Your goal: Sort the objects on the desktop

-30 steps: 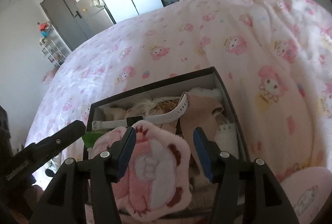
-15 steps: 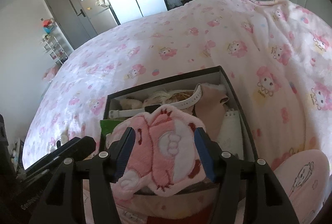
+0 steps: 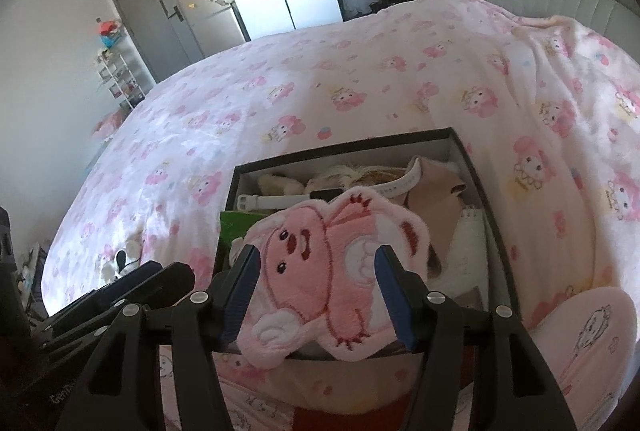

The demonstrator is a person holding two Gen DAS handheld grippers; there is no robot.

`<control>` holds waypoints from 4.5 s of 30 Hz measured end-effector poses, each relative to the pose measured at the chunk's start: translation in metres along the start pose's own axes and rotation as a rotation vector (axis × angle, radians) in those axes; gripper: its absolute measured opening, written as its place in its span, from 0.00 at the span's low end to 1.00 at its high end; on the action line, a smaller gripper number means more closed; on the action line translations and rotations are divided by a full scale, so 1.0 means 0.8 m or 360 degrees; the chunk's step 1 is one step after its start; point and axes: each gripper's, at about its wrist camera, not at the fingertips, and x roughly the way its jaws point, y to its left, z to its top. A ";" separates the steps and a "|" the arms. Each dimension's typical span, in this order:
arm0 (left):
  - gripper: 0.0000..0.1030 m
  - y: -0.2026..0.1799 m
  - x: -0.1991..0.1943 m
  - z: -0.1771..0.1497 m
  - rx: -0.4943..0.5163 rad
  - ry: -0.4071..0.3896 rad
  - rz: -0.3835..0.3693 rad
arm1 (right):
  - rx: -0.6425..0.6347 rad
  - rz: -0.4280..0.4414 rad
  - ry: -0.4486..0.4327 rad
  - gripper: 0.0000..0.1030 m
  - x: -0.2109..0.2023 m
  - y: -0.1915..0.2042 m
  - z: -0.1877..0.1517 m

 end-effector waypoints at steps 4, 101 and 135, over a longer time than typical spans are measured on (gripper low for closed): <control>0.47 0.015 -0.008 -0.007 -0.0019 0.0002 -0.0025 | -0.0047 0.0012 0.0037 0.54 0.007 0.015 -0.006; 0.33 0.434 -0.039 -0.074 -0.0969 0.0112 0.0353 | -0.0520 0.0283 0.0821 0.59 0.253 0.288 -0.096; 0.18 0.310 -0.019 -0.004 -0.0622 0.0091 -0.0134 | -0.0310 0.0679 0.0564 0.18 0.156 0.216 -0.031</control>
